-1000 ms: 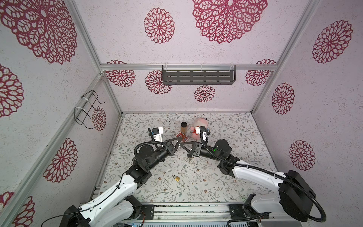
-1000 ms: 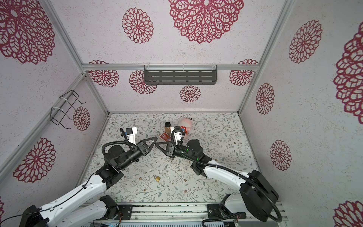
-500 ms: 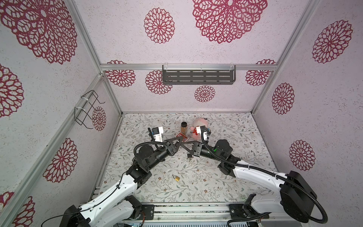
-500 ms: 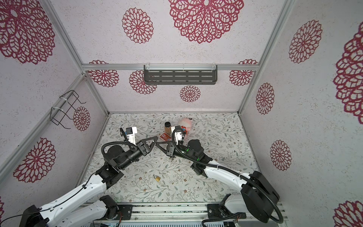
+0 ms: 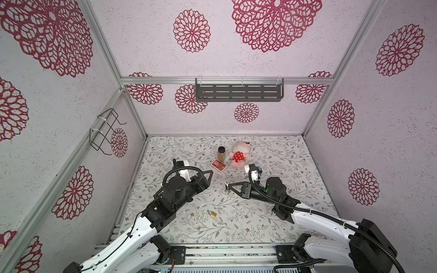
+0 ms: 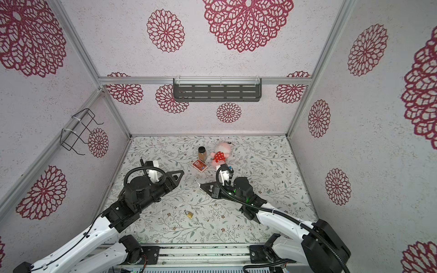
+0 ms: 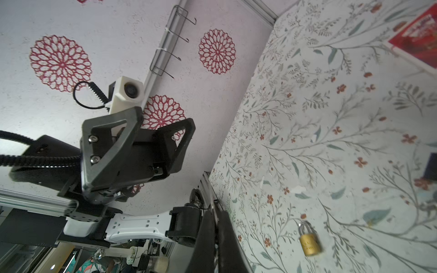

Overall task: Unlock with the key
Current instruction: 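Lower the left gripper over the brass padlock while the right gripper holds the key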

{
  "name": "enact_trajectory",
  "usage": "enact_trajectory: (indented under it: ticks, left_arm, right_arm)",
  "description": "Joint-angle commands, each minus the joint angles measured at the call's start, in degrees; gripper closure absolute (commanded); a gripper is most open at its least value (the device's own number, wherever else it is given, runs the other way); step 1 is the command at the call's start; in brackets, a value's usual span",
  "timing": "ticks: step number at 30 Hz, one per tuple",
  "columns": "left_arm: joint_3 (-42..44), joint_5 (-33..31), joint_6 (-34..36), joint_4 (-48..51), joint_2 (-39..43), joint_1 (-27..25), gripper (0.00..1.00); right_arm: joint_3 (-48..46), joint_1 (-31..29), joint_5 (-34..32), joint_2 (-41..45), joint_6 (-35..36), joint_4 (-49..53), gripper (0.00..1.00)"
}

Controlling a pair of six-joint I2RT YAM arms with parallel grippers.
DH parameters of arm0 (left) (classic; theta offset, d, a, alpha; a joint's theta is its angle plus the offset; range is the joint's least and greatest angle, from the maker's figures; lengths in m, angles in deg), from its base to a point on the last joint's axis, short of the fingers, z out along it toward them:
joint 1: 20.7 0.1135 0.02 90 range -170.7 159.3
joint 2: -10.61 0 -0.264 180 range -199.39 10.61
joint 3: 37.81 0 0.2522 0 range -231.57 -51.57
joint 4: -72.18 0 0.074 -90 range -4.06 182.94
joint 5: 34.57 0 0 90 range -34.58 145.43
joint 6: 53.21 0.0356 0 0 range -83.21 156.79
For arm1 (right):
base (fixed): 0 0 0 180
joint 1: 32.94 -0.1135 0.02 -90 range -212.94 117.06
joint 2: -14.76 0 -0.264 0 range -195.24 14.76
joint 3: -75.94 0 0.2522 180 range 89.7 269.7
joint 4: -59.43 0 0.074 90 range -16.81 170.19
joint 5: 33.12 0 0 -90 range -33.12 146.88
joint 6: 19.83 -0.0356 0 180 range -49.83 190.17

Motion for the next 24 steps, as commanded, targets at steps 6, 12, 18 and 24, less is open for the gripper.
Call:
enact_trajectory:
  ticks: [6, 12, 18, 24]
  left_arm:
    - [-4.9, -11.1, -15.8, 26.6, -8.7, -10.2, 0.33]
    - [-6.2, -11.3, -23.9, 30.8, -17.7, -14.4, 0.36]
    - [-6.6, -8.5, -28.3, 28.5, -26.5, -16.2, 0.36]
    - [-6.0, -6.6, -31.9, 25.2, -34.1, -17.5, 0.33]
  right_arm:
    - [-5.1, 0.3, -1.7, 3.2, 6.5, 12.8, 1.0]
    - [-8.2, 0.2, -1.9, 0.8, 7.2, 12.2, 1.0]
    - [-9.0, 0.4, -1.2, -0.9, 7.5, 10.9, 1.0]
    - [-9.5, 1.2, -1.0, -0.8, 7.6, 10.9, 1.0]
